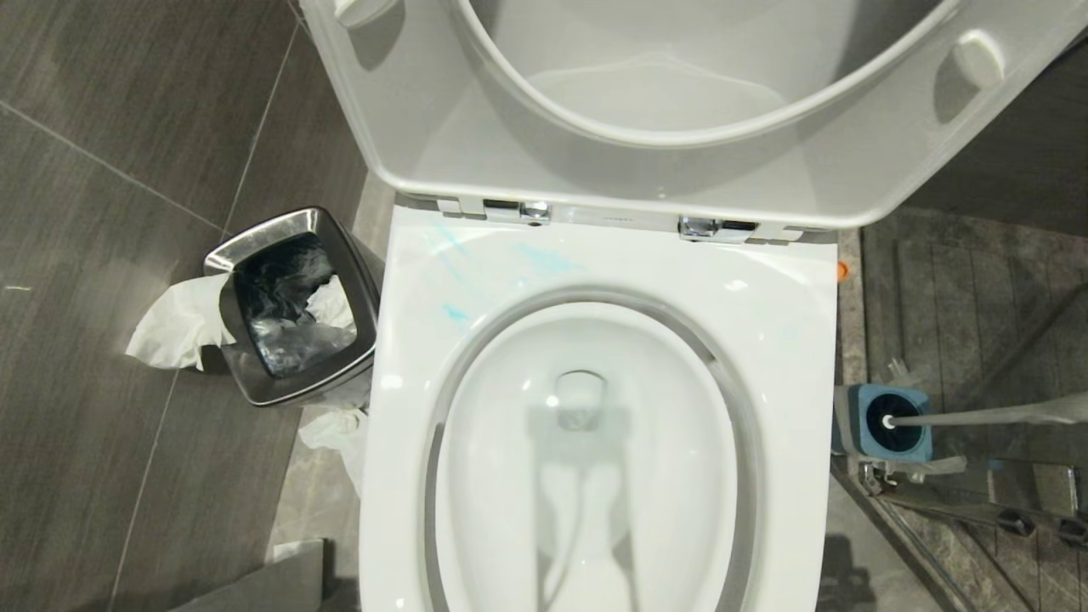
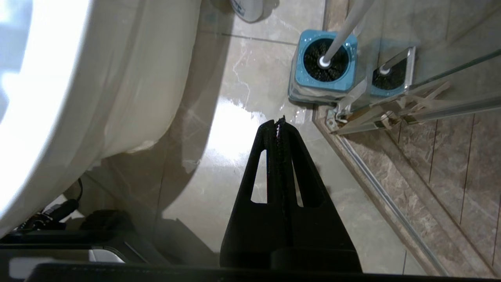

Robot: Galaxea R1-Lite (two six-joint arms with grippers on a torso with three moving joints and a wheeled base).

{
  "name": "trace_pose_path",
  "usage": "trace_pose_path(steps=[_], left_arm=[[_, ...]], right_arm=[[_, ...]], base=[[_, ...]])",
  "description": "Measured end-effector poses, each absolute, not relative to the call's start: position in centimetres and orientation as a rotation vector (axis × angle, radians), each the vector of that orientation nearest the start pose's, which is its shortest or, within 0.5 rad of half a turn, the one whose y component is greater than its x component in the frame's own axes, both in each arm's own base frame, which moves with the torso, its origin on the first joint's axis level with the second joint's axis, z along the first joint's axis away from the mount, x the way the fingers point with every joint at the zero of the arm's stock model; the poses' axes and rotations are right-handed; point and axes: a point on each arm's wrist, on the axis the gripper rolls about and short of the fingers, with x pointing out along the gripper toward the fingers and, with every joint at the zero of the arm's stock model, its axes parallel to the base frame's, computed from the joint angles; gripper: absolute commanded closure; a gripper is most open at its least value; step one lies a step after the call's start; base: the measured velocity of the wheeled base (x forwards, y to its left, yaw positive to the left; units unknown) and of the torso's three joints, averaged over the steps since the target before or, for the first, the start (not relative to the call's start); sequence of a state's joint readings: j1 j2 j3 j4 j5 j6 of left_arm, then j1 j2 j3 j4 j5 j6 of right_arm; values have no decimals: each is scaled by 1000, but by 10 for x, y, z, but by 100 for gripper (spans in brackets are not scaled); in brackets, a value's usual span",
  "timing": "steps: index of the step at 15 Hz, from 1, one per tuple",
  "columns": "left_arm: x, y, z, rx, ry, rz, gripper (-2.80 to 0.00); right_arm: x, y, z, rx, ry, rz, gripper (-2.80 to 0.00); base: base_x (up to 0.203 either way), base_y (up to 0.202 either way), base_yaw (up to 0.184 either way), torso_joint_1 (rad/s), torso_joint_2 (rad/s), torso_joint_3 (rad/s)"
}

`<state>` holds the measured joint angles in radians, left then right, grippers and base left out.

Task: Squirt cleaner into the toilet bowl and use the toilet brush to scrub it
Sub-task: Pour in the cleaning agent

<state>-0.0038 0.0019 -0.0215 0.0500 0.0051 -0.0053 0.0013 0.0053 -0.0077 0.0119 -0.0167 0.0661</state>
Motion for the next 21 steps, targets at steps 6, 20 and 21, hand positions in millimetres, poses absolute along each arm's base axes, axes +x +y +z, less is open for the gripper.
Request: trace_pose_path(steps=[6,20,21], left_arm=[[-24,0,76,-4,30,-1,0],[-24,0,76,-4,30,0,0],[-24,0,76,-4,30,0,0]], right_arm=[[-23,0,77,66,9,-16,0],[24,1,152,79,505,40,0],[41,1,158,76,485,48,0]], base=[[0,0,0,3,3,-158],[0,0,0,0,0,-3],[0,0,0,0,0,0]])
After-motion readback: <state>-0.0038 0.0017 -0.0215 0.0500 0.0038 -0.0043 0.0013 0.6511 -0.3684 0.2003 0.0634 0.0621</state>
